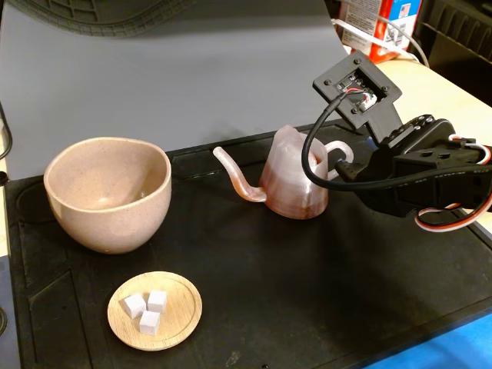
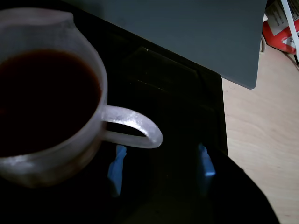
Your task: Pick up a kettle and pour liquid into a cup.
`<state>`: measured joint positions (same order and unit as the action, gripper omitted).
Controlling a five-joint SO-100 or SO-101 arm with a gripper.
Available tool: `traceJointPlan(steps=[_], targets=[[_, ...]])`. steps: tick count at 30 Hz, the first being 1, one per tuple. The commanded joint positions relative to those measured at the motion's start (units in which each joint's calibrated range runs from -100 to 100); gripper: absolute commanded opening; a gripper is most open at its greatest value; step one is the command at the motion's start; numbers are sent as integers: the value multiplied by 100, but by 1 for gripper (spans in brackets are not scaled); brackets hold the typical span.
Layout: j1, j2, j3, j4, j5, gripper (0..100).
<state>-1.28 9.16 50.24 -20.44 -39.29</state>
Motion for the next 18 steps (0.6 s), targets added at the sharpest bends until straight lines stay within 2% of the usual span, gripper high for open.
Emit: traceJointPlan(steps=[1, 18], targets=[[33, -29, -233, -88, 22, 20], [87, 398, -914, -88, 32, 20]])
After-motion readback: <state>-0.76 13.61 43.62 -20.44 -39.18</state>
